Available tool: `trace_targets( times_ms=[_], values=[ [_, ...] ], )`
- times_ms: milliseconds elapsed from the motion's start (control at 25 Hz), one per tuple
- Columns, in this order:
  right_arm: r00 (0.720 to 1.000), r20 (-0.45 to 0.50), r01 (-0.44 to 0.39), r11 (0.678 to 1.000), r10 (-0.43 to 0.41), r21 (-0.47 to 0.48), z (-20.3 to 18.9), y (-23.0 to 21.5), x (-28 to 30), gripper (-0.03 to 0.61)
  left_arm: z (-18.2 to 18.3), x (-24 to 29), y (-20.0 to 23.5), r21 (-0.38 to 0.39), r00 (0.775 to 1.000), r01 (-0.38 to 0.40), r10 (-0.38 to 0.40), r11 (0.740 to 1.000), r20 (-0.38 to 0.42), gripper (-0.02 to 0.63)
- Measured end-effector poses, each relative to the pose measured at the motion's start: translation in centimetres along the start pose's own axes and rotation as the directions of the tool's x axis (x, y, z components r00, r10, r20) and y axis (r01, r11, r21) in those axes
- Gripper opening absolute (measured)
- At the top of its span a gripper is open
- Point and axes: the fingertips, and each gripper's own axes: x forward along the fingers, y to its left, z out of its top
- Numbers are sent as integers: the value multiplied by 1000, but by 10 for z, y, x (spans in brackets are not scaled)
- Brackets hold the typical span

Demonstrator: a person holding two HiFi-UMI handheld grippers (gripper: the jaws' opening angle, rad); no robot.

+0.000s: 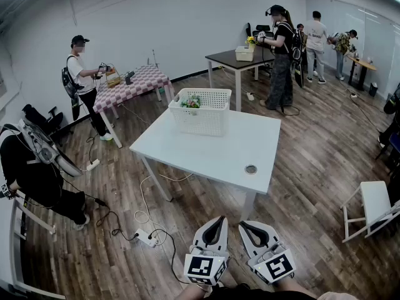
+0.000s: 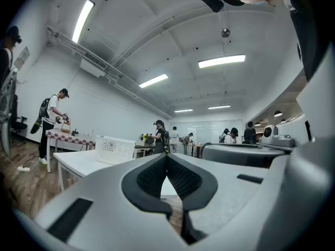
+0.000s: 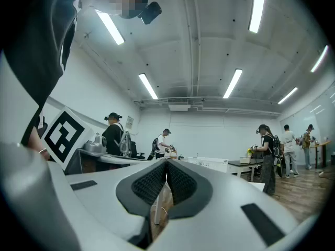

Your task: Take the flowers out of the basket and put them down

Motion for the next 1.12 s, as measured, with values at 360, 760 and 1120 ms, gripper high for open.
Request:
trace_targets(
  times_ms=[360, 760, 1120],
  values=[
    [1000, -4, 11, 1000, -11, -8, 3, -7, -6, 18, 2, 3, -8, -6, 1000, 6, -6, 1000, 4, 0],
    [1000, 7, 7, 1000, -7, -26, 4, -7, -3, 20, -2, 6, -10, 11, 1000, 13, -13, 1000, -5, 0],
    [1000, 20, 16, 1000, -16, -10, 3, 5, 14, 20, 0, -5, 12, 2, 1000, 7, -7, 1000, 10, 0]
  ],
)
